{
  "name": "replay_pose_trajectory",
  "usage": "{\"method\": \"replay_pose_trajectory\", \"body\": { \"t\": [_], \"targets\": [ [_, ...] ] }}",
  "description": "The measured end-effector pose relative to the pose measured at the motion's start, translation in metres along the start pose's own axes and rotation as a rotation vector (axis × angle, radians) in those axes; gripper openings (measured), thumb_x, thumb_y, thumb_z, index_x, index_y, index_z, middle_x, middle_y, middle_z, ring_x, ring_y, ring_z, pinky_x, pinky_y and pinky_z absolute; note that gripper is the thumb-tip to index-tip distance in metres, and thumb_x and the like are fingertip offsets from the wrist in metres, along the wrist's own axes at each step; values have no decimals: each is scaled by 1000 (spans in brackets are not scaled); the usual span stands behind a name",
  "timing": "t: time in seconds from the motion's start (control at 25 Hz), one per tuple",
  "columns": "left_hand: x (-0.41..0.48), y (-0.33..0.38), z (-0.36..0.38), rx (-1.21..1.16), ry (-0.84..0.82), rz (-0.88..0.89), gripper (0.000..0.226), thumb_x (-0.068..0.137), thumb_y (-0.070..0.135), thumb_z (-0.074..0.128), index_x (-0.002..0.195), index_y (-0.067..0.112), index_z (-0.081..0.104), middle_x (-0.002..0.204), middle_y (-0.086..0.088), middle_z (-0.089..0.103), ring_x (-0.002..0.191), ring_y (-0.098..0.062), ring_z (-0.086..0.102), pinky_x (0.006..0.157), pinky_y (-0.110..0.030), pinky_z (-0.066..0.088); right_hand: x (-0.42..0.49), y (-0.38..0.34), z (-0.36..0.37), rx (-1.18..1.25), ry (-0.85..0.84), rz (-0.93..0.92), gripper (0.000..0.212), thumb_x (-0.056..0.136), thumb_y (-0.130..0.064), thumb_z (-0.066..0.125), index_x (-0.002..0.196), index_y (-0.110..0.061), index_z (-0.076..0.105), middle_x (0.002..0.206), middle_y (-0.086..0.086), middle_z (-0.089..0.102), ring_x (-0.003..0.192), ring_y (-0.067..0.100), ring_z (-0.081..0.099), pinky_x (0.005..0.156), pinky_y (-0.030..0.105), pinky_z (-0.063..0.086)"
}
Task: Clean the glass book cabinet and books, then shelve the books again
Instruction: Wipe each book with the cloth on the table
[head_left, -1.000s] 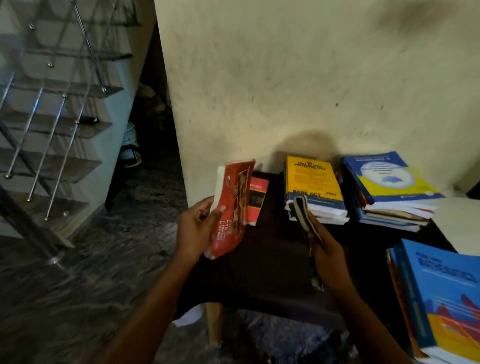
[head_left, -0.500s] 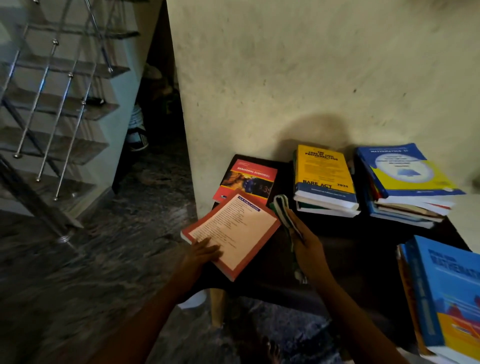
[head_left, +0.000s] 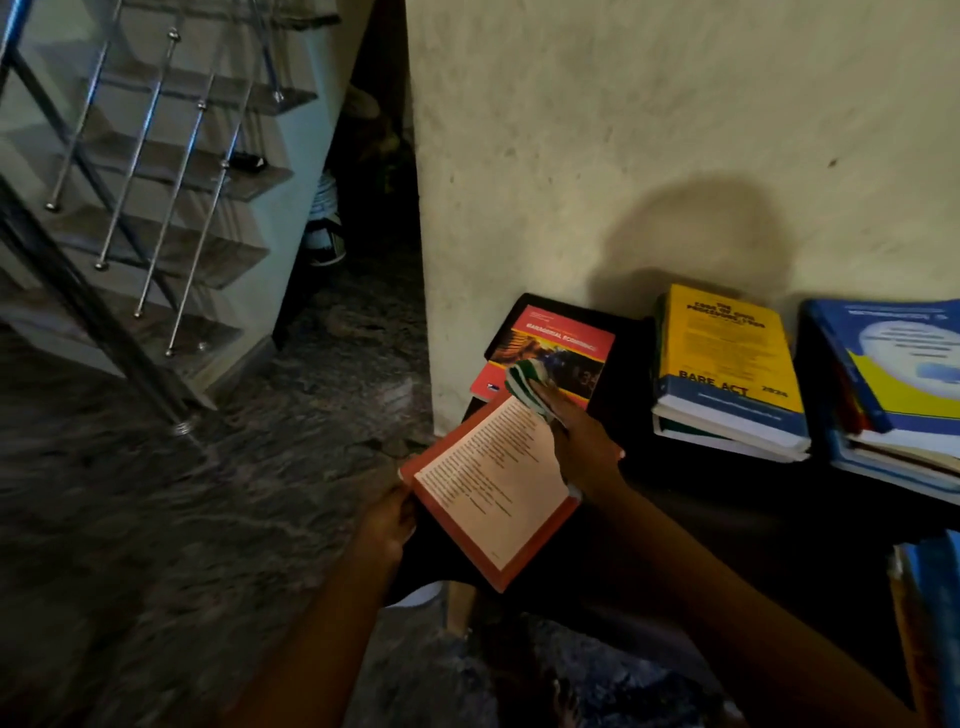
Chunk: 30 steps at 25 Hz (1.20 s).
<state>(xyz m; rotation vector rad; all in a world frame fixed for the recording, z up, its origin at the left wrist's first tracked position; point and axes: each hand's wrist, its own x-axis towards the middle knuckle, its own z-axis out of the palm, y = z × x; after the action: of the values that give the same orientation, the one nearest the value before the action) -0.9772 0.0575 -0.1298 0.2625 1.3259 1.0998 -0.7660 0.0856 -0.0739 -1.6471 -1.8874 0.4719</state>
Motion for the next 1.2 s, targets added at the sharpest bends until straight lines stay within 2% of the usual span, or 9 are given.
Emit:
{"method": "replay_pose_trajectory", "body": {
  "t": [0.08,0.16,0.24,0.44,0.6,0.72,0.84,0.96,1.2],
  "targets": [
    [10,-2,-5,-54,14,-78,16,96,10,47,109,5,55,77,-10,66,88,-26,57,71,-27,45,20,18,22,-69,-3,67,43,98,-14,37,140,-23,39,143,6,43,127,20,44,106,30,38],
    [16,-3,-8,-40,37,-97,10,95,9,50,95,5,59,61,-5,69,77,-21,58,68,-28,47,34,38,52,-171,-108,140,46,99,-22,35,144,-28,30,153,7,25,140,28,23,115,46,21],
    [21,-5,-13,-37,43,-82,10,94,8,51,90,7,61,59,-1,69,77,-20,59,70,-28,48,32,44,76,-321,-144,153,49,98,-31,30,147,-30,21,156,8,14,144,30,9,117,46,7],
    [30,-10,-18,-37,39,-79,13,94,3,49,90,7,60,69,-5,70,60,-13,67,63,-25,55,-6,-14,114,-253,-236,32,60,85,-37,14,144,-33,27,154,3,20,139,26,26,111,45,28],
    [29,-11,-20,-93,10,-117,16,96,4,44,96,8,59,83,-7,65,73,-16,60,70,-27,50,-48,-33,127,-129,-347,-135,52,88,-29,45,139,-33,37,147,1,39,132,22,40,105,40,37],
    [28,-11,-23,-126,-26,-138,13,95,6,48,97,7,60,87,-8,64,79,-19,60,71,-26,50,-33,-16,79,-79,-232,-47,41,93,-8,40,133,-11,47,134,15,50,122,30,48,101,35,37],
    [25,-12,-20,-59,-7,-82,10,94,7,51,94,8,61,87,-9,65,78,-18,61,62,-25,52,-14,43,30,-226,-74,217,54,93,-4,38,145,-14,28,149,14,31,137,32,28,111,40,24],
    [18,-10,-16,-39,-11,-71,11,94,8,52,95,8,62,90,-10,66,82,-20,62,65,-28,48,-32,68,31,-366,-141,204,62,90,-26,32,144,-31,3,156,10,11,143,34,11,115,51,13],
    [7,-6,-15,-36,-38,-65,14,96,7,46,94,5,60,97,-12,62,79,-17,59,61,-23,51,-96,8,76,-345,-230,83,66,73,-36,48,138,-29,39,138,13,49,120,34,52,92,51,44]
  ]
}}
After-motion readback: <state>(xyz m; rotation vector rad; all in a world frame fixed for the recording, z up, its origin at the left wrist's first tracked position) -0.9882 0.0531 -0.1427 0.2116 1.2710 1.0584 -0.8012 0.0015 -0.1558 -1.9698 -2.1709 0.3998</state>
